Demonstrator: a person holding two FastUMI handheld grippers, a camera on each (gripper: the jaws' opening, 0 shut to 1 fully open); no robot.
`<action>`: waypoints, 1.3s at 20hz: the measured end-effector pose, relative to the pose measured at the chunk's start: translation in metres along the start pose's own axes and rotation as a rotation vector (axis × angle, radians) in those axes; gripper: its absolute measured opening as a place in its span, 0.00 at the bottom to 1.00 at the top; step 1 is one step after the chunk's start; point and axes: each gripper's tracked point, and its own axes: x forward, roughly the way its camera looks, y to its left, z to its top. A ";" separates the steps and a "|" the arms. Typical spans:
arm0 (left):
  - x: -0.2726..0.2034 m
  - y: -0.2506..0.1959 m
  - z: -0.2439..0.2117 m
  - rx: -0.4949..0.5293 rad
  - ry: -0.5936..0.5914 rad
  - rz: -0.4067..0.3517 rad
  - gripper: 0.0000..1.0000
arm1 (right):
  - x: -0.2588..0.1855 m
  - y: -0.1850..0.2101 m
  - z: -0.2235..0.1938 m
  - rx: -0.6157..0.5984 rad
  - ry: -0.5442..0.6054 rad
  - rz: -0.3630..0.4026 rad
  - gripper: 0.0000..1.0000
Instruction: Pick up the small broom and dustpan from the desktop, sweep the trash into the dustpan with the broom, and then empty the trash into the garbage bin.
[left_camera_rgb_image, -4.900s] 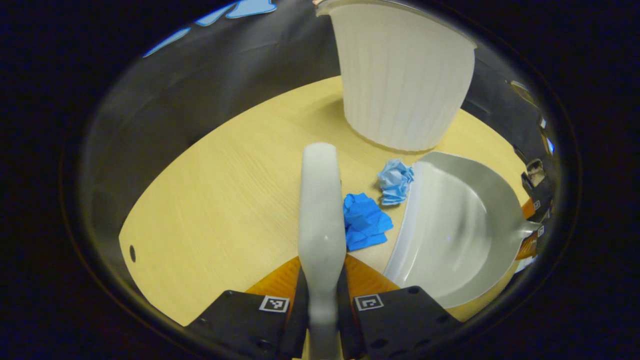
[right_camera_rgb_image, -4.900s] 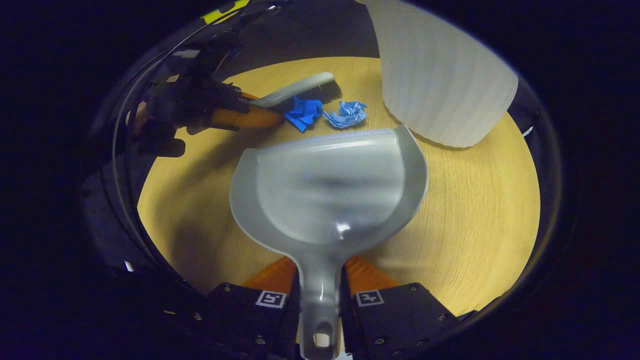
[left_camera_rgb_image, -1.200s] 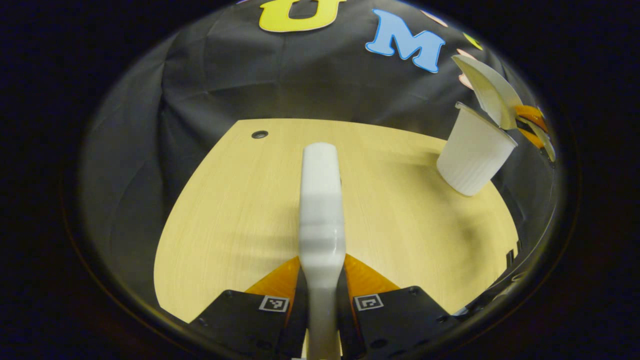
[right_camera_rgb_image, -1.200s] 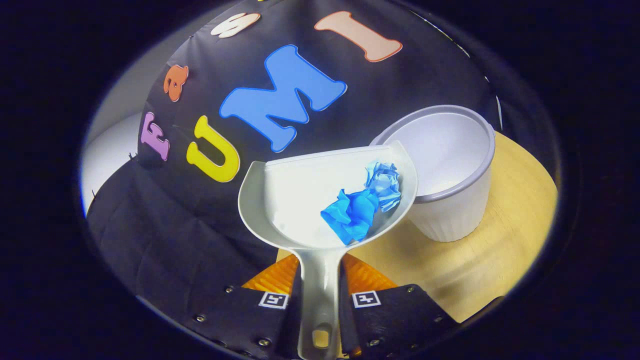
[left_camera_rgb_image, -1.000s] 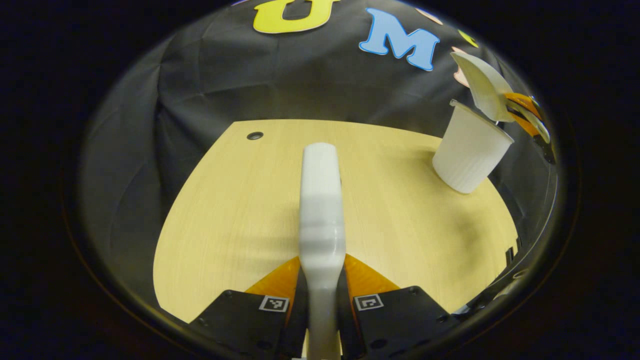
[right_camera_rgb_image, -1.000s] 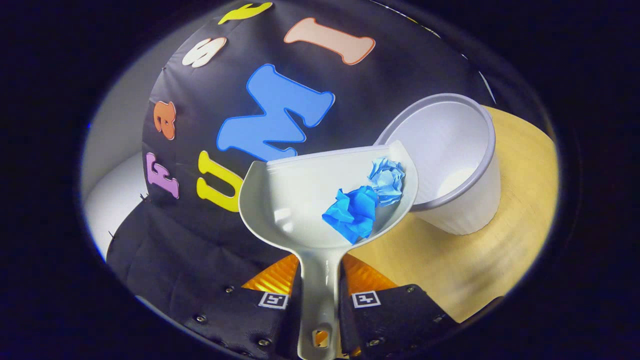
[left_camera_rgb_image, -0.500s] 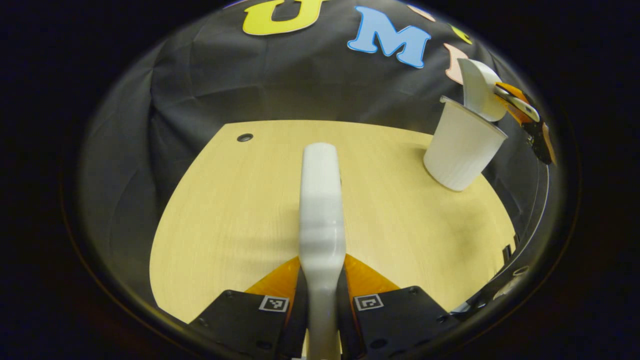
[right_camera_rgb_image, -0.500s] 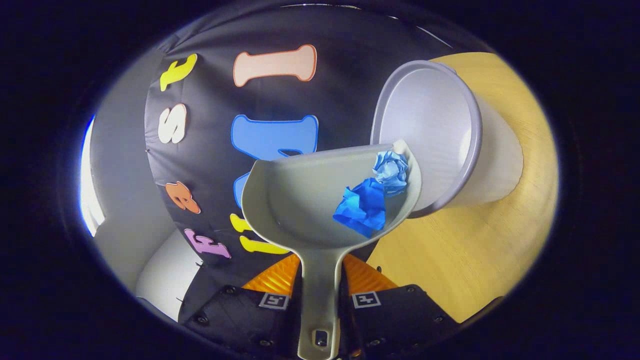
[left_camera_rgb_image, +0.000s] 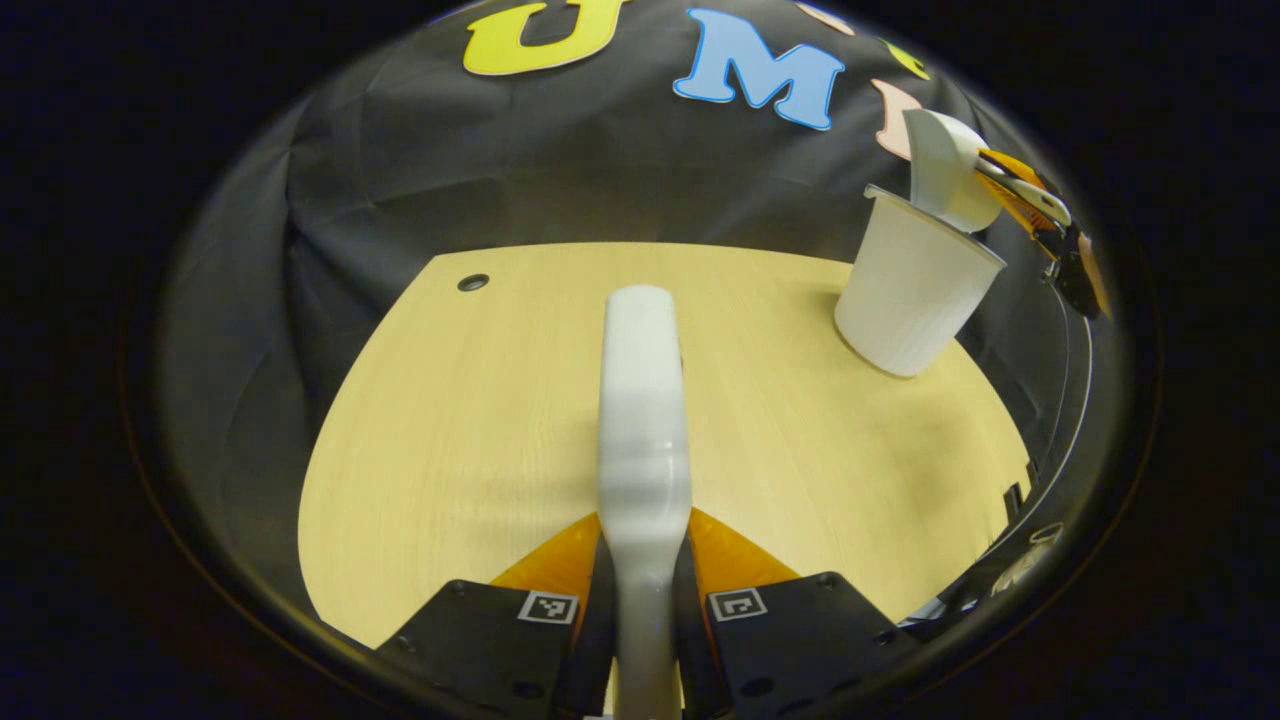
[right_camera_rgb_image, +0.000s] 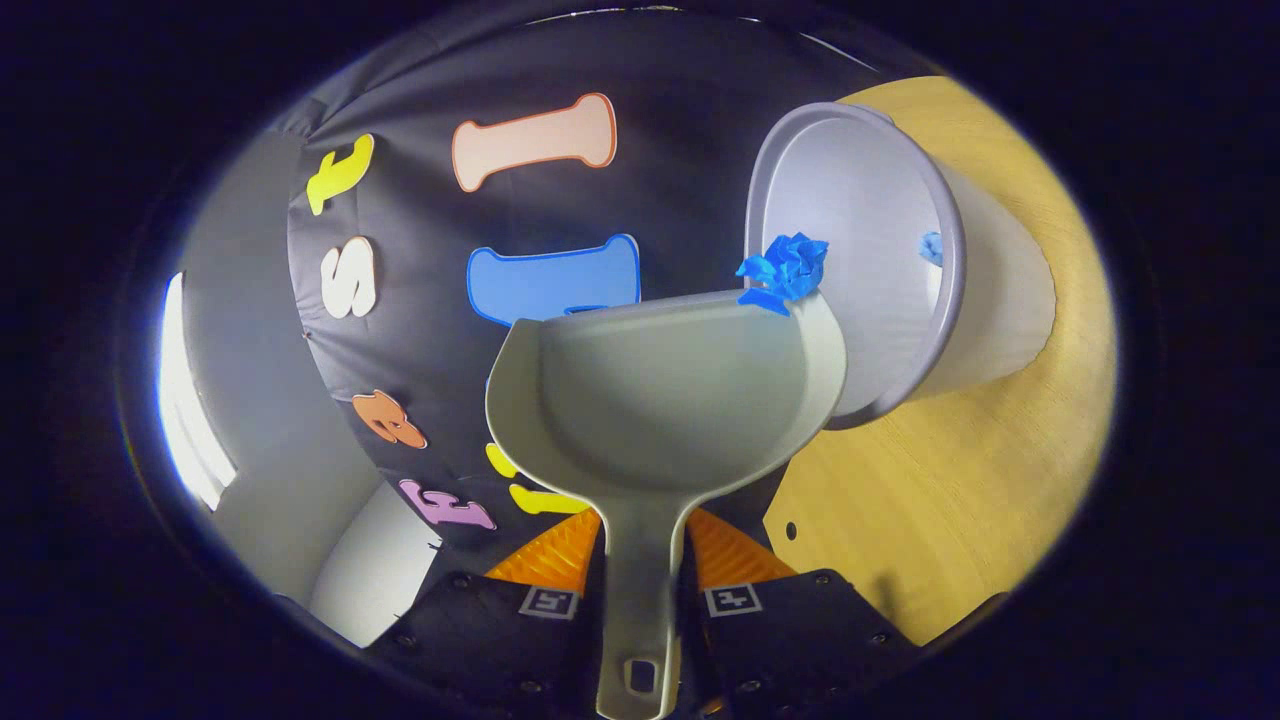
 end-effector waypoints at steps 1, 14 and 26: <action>0.000 -0.001 -0.001 -0.003 0.000 -0.001 0.36 | 0.000 0.000 -0.002 -0.009 0.002 -0.008 0.31; 0.005 -0.004 -0.005 -0.058 0.010 -0.028 0.34 | -0.027 -0.029 -0.084 -0.649 0.114 -0.234 0.31; 0.018 0.011 -0.009 -0.022 0.044 -0.069 0.31 | -0.048 -0.123 -0.144 -1.044 0.184 -0.528 0.31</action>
